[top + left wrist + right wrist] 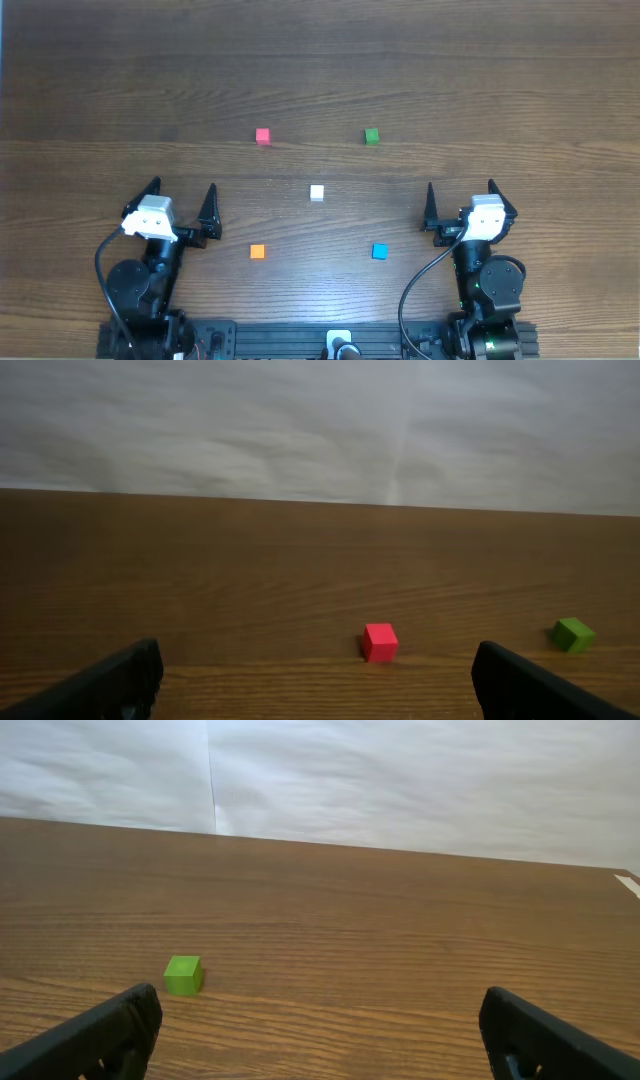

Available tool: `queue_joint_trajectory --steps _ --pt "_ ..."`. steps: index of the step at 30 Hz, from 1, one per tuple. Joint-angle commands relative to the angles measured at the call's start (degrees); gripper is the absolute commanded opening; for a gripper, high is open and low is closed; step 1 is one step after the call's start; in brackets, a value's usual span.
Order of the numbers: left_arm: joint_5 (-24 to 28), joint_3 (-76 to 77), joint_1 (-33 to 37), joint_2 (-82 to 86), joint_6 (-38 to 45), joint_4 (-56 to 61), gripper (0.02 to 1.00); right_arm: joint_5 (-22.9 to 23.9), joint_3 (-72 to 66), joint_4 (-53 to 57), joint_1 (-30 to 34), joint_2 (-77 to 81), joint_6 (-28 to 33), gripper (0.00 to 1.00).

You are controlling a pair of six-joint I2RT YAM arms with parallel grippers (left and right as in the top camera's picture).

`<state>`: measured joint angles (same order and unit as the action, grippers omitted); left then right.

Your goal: Stack Cubes

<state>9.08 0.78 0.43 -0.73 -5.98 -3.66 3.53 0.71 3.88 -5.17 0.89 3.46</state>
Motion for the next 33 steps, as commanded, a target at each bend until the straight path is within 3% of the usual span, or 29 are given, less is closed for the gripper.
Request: queue_joint_trajectory --steps 1,12,17,25,33 --pt "0.28 -0.39 -0.22 0.35 0.85 0.13 1.000 -0.52 -0.42 0.15 0.48 -0.57 0.26 0.993" --pt "0.52 -0.39 -0.22 -0.44 0.37 0.28 1.000 -0.52 -0.42 0.15 0.48 -0.57 0.26 0.993" --pt "0.70 2.80 -0.33 -7.19 -6.73 3.19 1.000 -0.52 -0.42 0.15 0.48 -0.57 0.24 0.991" --pt "8.46 22.77 -0.33 -33.18 -10.45 0.07 0.998 -0.52 -0.42 0.15 0.48 -0.57 0.24 0.993" --pt "10.69 53.13 -1.38 -63.89 -12.70 -20.94 0.998 -0.52 -0.42 0.15 0.48 -0.57 0.24 0.993"
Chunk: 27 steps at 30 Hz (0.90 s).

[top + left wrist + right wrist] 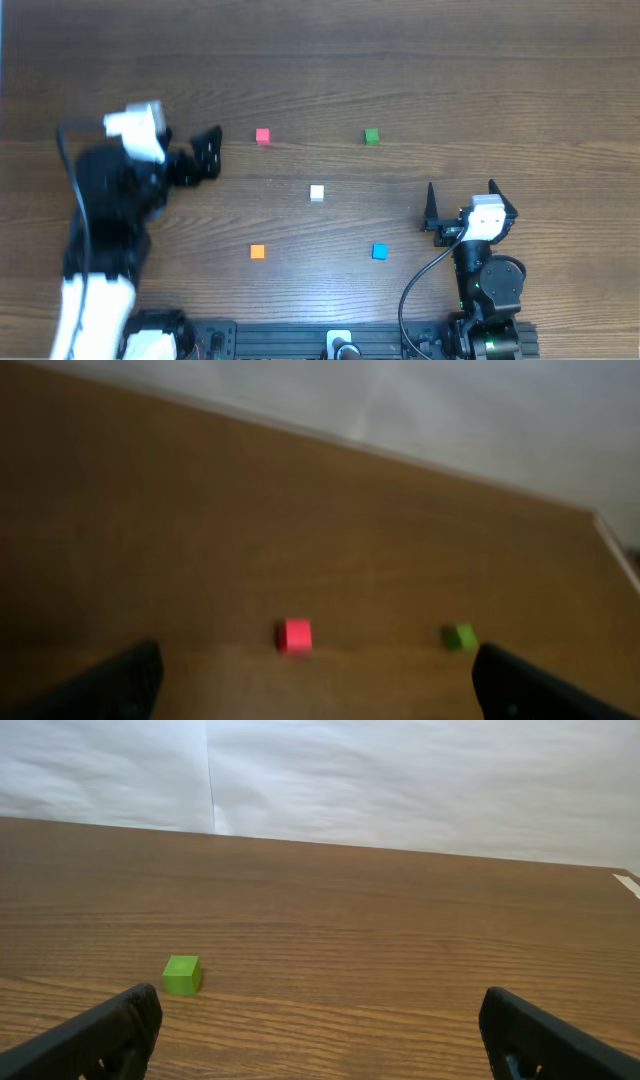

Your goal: Stack Cubes

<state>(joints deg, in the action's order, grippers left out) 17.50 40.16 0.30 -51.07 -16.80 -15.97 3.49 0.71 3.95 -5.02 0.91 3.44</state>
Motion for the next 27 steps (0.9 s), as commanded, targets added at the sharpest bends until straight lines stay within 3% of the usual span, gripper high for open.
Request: queue_joint_trajectory --steps 1,11,27 --pt "1.95 17.09 -1.73 -16.98 -1.88 -11.06 0.998 -0.48 -0.42 0.09 0.33 -0.59 0.26 0.993" --pt "-6.95 39.82 -11.02 -45.09 -1.70 -25.51 0.998 -0.48 -0.42 0.09 0.33 -0.59 0.28 0.993" --pt "-12.52 43.65 -15.08 -65.11 -1.70 -25.44 0.987 -0.48 -0.42 0.09 0.33 -0.59 0.26 0.993"
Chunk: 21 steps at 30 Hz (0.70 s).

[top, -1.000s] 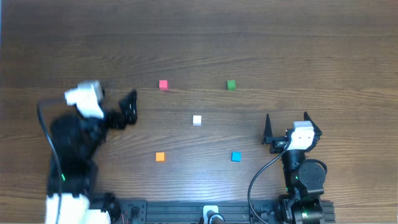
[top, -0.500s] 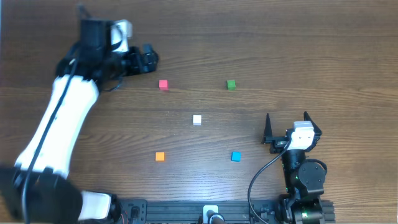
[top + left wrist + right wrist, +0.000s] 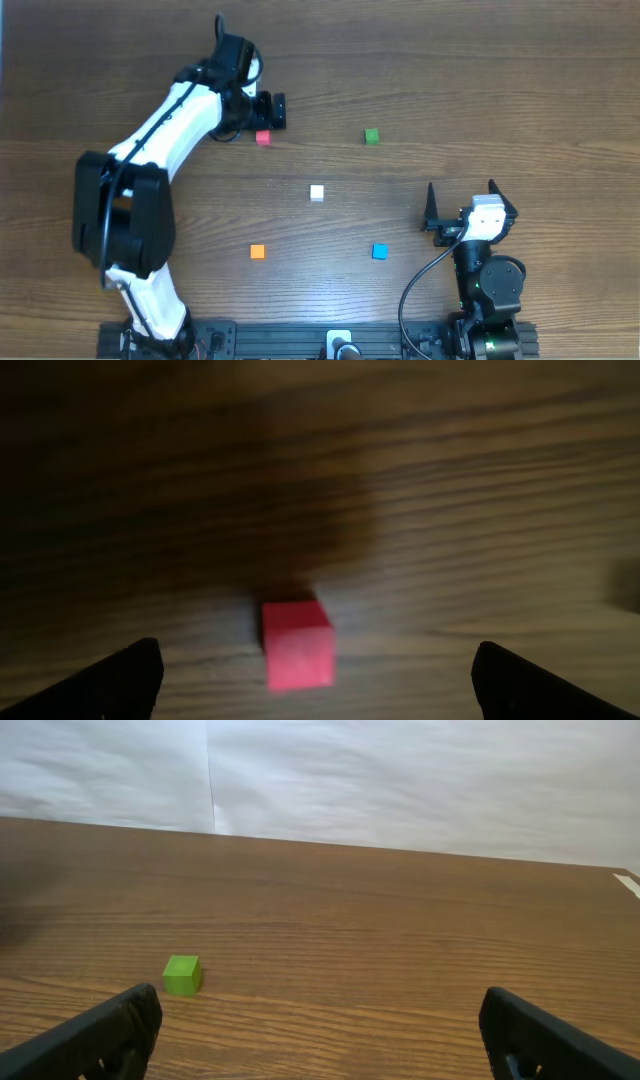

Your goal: Stack Cubes

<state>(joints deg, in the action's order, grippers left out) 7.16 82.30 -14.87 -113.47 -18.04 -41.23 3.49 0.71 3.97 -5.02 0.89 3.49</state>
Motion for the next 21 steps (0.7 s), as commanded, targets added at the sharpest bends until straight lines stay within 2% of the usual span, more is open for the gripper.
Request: queue_joint_trajectory --steps 1,10,15,21 --pt "-2.36 1.51 0.07 -3.15 -0.46 -0.17 0.985 -0.48 -0.42 0.07 0.33 -0.57 0.22 0.991" --pt "-6.23 1.51 -1.07 -4.90 -0.42 -0.17 0.855 -0.48 -0.42 0.07 0.33 -0.57 0.22 0.993" --pt "-9.05 1.60 -2.64 -5.18 -0.35 -0.15 0.849 -0.48 -0.42 0.07 0.33 -0.57 0.22 0.993" --pt "-9.40 1.62 -3.72 -5.53 -0.24 0.02 0.842 -0.48 -0.42 0.07 0.33 -0.57 0.24 0.993"
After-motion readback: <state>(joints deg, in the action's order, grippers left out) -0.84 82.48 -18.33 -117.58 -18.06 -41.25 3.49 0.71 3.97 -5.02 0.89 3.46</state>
